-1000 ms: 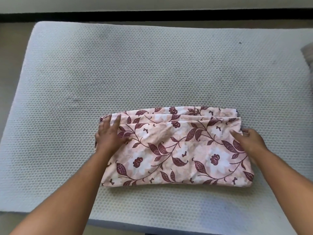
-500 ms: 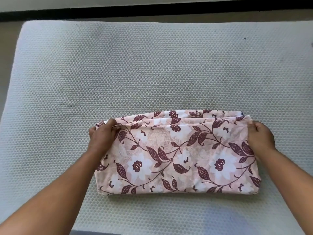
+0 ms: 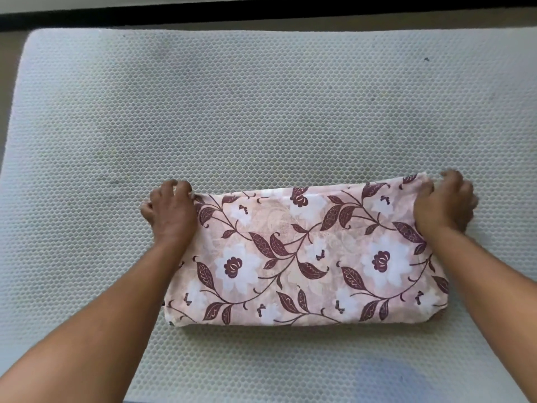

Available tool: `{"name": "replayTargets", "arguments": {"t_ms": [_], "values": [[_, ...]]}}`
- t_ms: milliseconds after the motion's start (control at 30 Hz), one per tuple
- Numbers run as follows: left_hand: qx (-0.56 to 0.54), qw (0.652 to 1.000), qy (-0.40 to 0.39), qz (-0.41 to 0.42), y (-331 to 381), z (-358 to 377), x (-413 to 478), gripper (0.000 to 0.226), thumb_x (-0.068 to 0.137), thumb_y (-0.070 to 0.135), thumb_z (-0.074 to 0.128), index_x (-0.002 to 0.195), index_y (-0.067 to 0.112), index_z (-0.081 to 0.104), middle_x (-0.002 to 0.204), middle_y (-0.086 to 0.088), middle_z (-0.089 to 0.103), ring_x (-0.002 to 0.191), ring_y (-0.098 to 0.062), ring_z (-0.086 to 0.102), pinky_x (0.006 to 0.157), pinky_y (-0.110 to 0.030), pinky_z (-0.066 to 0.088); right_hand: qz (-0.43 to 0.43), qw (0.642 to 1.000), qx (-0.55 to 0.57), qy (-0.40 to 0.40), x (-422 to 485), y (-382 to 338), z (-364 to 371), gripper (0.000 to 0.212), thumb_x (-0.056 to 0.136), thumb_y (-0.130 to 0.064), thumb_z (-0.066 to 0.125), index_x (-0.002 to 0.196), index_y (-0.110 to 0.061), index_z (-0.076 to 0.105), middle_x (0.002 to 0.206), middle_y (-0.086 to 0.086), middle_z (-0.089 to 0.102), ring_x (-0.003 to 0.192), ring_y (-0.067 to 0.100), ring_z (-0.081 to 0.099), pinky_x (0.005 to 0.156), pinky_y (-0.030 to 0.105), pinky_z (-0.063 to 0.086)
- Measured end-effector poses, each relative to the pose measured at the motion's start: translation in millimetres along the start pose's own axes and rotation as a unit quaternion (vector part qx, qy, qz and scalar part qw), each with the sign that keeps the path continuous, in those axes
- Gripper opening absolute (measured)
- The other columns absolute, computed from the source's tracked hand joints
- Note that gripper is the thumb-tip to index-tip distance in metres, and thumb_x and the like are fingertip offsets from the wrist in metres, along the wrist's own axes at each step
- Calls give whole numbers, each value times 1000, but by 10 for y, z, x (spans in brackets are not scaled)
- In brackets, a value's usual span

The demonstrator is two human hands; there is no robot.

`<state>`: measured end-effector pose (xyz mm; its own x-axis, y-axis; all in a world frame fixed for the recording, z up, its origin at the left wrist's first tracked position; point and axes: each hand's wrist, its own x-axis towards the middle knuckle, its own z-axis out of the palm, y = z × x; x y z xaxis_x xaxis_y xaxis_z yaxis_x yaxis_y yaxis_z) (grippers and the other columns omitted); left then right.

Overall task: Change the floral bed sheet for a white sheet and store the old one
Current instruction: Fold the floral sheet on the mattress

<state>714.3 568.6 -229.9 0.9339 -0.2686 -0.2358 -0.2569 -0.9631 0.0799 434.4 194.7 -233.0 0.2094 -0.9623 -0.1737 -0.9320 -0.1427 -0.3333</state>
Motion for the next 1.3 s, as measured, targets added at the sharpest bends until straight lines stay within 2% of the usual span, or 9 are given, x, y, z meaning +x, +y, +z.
{"name": "replayTargets", "arguments": {"t_ms": [100, 267, 433, 533, 767, 900, 1000, 1133, 1300], "values": [[-35, 998, 47, -1, 296, 83, -400, 40, 96, 20, 52, 135, 21, 46, 150, -4, 29, 139, -25, 23, 115, -56, 14, -159, 986, -5, 45, -469, -181, 86, 44, 98, -31, 52, 134, -5, 48, 139, 24, 49, 128, 42, 45, 104, 52, 38], [-19, 968, -27, 248, 800, 499, -1311, 46, 99, 33, 47, 145, 29, 43, 158, 0, 32, 150, -22, 24, 115, -51, 25, -390, 899, -66, -189, -1715, -369, 537, 53, 104, -36, 45, 152, -15, 38, 162, 7, 32, 151, 24, 26, 123, 48, 26], [90, 952, -96, 275, 463, 747, -941, 62, 102, 62, 23, 159, 38, 14, 168, 10, 6, 155, -14, 1, 123, -49, 10, -444, 847, -181, -228, -1367, -121, 820, 69, 103, -60, 27, 163, -28, 13, 171, -2, -5, 157, 17, -9, 125, 42, -7], [39, 974, -94, 204, -56, 702, -558, 67, 100, 66, 20, 159, 36, 10, 168, 7, 1, 155, -20, -3, 123, -53, 6, -383, 875, -225, -192, -750, 250, 745, 76, 100, -72, 16, 162, -34, -3, 170, -4, -15, 157, 21, -14, 126, 51, -5], [41, 994, -80, -54, -902, 471, -362, 72, 100, 63, 24, 159, 24, 12, 167, -9, 13, 152, -36, 10, 119, -64, 11, -156, 957, -206, -131, -342, 809, 224, 82, 96, -70, 16, 160, -19, 17, 168, 19, 9, 156, 37, 5, 119, 70, 10], [-44, 999, -16, 3, -217, 298, -847, 67, 103, 43, 42, 155, 5, 23, 164, -16, 19, 151, -36, 16, 120, -59, 16, -150, 978, -120, -79, -1225, 771, 18, 71, 95, -57, 43, 147, -9, 38, 160, 24, 30, 149, 41, 26, 114, 63, 25], [-107, 985, -62, 123, 470, 327, -1621, 67, 101, 45, 42, 157, 11, 25, 165, -10, 21, 152, -26, 17, 121, -48, 19, 4, 994, -78, -70, -1727, 893, 59, 74, 93, -56, 59, 146, -8, 39, 157, 26, 33, 143, 46, 33, 108, 65, 32], [-91, 956, -148, 234, 1067, 585, -2387, 67, 97, 52, 40, 154, 20, 27, 164, -5, 24, 152, -25, 20, 121, -47, 25, 258, 962, 39, -76, -1784, 1090, 97, 95, 76, -66, 69, 135, 5, 45, 135, 39, 46, 125, 52, 45, 105, 56, 39], [-81, 975, -185, 90, 1144, 752, -2320, 68, 101, 57, 32, 159, 33, 7, 168, 5, -6, 154, -17, -9, 122, -47, -4, 391, 835, 383, -64, -1725, 1133, 94, 43, 81, -24, 82, 118, -10, 66, 119, 12, 72, 105, 26, 71, 90, 45, 58]]}}
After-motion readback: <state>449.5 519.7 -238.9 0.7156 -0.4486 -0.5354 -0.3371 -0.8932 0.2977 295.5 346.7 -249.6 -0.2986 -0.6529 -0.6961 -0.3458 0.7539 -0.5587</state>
